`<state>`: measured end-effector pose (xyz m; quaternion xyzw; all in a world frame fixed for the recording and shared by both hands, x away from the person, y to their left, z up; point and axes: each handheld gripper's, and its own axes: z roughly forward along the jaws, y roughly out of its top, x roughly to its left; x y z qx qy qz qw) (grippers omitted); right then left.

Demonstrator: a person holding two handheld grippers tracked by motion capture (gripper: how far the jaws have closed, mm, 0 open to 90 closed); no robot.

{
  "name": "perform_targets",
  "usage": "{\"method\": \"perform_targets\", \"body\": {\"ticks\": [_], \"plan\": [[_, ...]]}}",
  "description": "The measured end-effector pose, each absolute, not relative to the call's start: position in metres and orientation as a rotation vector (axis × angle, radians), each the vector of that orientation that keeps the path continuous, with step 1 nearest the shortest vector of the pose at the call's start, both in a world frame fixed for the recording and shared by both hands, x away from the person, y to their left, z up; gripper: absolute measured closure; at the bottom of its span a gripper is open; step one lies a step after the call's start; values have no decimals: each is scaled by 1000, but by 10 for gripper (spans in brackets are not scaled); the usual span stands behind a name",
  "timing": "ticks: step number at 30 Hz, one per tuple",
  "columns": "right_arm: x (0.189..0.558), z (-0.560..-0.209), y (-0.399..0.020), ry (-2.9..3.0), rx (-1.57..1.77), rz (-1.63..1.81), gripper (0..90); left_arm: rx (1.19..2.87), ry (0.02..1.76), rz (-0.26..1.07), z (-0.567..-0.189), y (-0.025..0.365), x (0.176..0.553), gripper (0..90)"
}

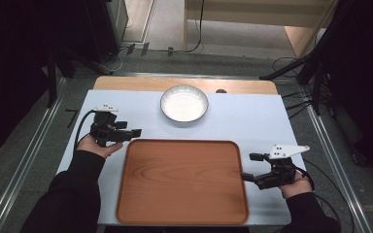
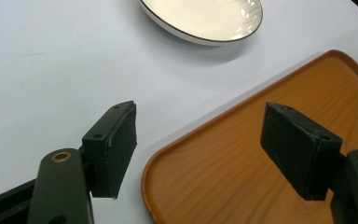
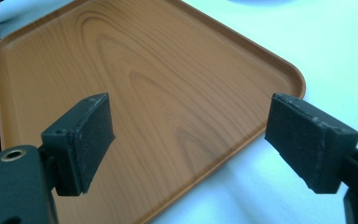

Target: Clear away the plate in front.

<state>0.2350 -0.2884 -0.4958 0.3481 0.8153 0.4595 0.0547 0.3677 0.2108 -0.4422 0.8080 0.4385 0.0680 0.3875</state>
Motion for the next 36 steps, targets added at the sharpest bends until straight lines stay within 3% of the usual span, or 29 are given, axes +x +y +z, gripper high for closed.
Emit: {"method": "perform_targets", "body": {"ticks": [15, 36], "plan": [[236, -496, -289, 2477, 1058, 1398, 158, 2060, 1134, 239, -446, 187, 401, 299], [235, -496, -288, 2483, 1052, 1408, 158, 2058, 1185, 230, -462, 149, 450, 275]]}}
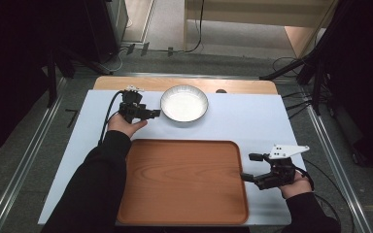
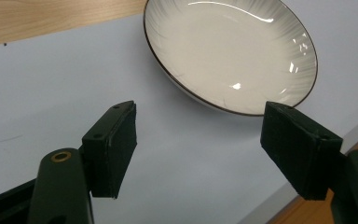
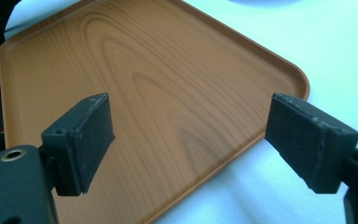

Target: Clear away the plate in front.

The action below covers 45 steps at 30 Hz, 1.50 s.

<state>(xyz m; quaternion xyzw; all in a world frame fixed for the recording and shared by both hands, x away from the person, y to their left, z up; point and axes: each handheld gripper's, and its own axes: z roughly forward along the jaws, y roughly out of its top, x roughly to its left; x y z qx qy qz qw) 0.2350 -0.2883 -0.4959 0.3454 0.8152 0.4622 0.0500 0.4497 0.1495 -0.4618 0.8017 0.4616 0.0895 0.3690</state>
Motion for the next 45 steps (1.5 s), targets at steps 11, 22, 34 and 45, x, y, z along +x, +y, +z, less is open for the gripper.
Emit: {"method": "perform_targets", "body": {"ticks": [11, 22, 34, 45], "plan": [[234, -496, -288, 2488, 1043, 1405, 158, 2055, 1236, 226, -469, 136, 476, 281], [234, -496, -288, 2489, 1039, 1404, 158, 2002, 1327, 216, -489, 121, 503, 331], [236, -497, -290, 2488, 1043, 1414, 158, 1902, 1443, 223, -517, 103, 511, 605], [237, -497, -289, 2494, 1038, 1421, 158, 1648, 1526, 175, -533, 102, 515, 729]]}}
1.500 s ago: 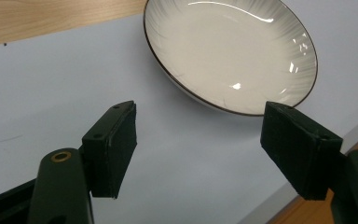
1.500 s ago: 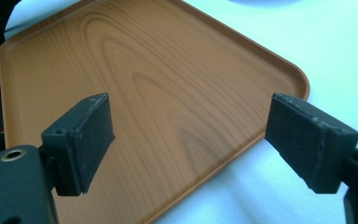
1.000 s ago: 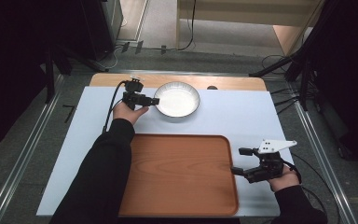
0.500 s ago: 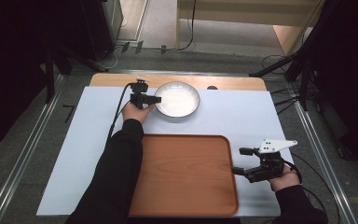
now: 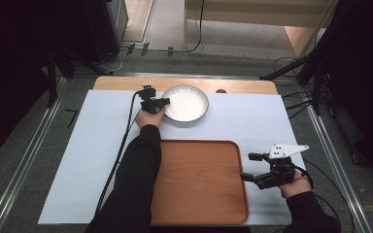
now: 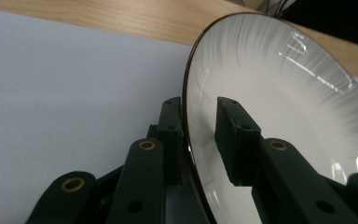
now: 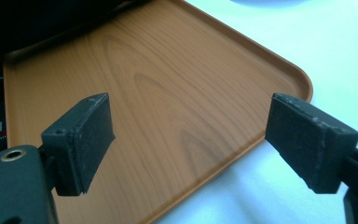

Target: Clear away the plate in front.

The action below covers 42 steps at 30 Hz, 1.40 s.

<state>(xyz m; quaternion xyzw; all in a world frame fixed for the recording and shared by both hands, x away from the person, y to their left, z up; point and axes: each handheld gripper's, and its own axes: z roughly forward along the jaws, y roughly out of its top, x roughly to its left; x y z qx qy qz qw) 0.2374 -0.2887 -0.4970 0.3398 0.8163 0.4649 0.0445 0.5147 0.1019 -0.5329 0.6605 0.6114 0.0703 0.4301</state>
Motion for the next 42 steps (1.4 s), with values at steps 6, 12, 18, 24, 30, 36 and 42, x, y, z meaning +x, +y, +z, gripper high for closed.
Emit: {"method": "perform_targets", "body": {"ticks": [6, 12, 18, 24, 30, 36, 42], "plan": [[238, -497, -289, 2496, 1035, 1422, 158, 1546, 1542, 87, -539, 108, 517, 771], [239, -497, -287, 2502, 1013, 1427, 162, 1485, 1570, 38, -541, 110, 518, 803], [239, -497, -287, 2503, 1015, 1425, 162, 1389, 1605, -83, -545, 118, 519, 846], [238, -497, -288, 2496, 1012, 1428, 163, 1374, 1632, -128, -544, 120, 520, 846], [237, -497, -289, 2488, 1001, 1434, 168, 1349, 1659, -142, -537, 122, 519, 839], [237, -497, -290, 2487, 996, 1437, 168, 1337, 1636, -178, -527, 130, 518, 833], [238, -497, -290, 2485, 989, 1438, 170, 1353, 1615, -197, -513, 135, 508, 834]]}}
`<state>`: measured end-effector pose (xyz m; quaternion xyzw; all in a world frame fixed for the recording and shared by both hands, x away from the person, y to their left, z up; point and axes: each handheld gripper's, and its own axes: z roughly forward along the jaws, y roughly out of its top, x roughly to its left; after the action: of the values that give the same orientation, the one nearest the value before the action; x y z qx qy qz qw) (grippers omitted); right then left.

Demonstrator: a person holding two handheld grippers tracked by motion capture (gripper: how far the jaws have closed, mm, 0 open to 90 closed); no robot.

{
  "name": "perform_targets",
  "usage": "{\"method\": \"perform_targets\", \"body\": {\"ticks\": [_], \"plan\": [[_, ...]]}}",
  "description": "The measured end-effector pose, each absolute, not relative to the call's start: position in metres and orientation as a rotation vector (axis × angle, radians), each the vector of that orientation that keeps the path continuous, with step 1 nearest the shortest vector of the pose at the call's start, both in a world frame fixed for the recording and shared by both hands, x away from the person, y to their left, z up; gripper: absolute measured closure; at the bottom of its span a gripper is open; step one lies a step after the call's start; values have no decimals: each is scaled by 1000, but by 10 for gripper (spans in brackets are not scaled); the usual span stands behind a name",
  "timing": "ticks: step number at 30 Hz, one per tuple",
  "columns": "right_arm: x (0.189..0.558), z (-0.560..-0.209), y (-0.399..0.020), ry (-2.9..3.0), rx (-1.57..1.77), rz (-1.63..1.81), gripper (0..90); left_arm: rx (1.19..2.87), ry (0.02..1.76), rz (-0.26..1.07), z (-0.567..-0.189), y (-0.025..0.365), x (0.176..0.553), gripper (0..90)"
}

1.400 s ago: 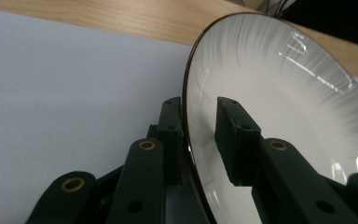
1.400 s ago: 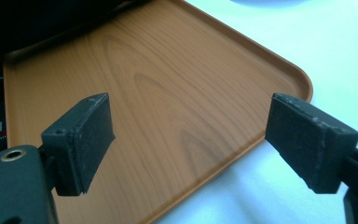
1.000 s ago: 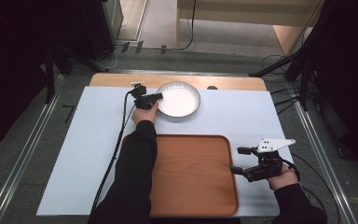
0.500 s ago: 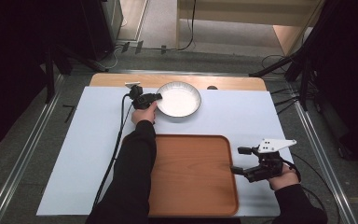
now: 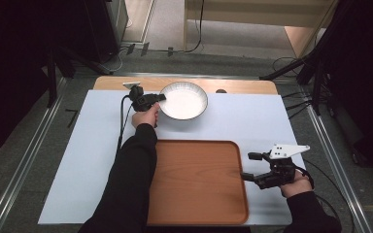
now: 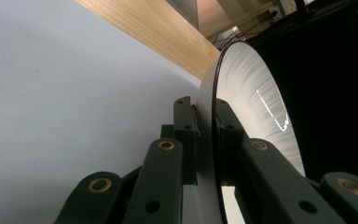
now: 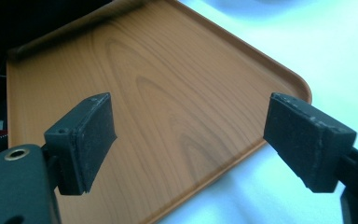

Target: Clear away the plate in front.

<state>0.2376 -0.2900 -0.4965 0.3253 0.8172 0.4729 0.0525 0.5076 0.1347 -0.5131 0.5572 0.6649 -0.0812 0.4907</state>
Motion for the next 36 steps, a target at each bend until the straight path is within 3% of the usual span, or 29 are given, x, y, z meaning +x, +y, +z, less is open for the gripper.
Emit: {"method": "perform_targets", "body": {"ticks": [21, 36], "plan": [[237, -497, -288, 2497, 998, 1421, 171, 1485, 1515, -292, -486, 152, 479, 822], [236, -497, -287, 2503, 997, 1415, 171, 1506, 1466, -369, -487, 161, 450, 820]]}}
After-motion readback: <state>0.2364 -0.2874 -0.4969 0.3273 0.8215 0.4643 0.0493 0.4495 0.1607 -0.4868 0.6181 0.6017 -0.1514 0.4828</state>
